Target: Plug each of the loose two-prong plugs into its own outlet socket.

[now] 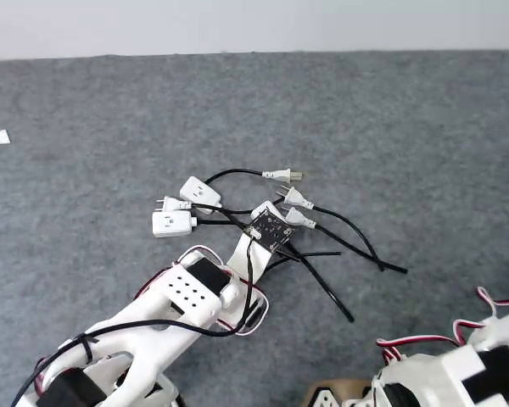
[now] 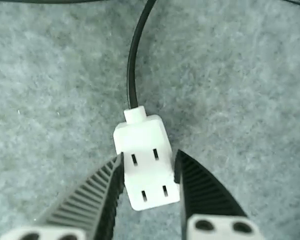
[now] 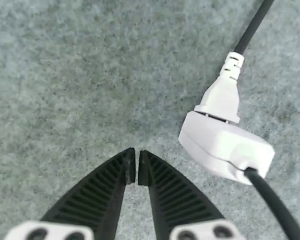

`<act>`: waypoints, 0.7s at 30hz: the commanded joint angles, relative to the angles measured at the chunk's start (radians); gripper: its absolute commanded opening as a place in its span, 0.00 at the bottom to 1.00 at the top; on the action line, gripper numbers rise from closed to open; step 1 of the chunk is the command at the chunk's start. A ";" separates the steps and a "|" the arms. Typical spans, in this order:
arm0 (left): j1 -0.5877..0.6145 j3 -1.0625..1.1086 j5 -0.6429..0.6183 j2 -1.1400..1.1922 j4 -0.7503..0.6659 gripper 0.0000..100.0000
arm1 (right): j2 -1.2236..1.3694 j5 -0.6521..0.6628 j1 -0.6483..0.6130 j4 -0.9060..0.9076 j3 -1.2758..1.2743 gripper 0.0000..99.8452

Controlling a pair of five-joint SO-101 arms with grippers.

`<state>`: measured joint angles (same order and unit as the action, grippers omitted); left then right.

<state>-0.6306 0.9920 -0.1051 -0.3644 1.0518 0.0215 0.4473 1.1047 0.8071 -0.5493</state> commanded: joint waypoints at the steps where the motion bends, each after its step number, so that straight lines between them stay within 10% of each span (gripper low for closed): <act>1: 0.005 0.012 0.005 0.009 -0.021 0.15 | -0.004 0.006 -0.010 -0.013 0.008 0.01; 21: 0.057 0.077 -0.075 0.015 -0.044 0.23 | -0.004 0.003 -0.035 -0.012 0.009 0.01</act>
<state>-0.5846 1.0717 -0.1649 -0.3414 1.0273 0.0215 0.4488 1.0802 0.8071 -0.5493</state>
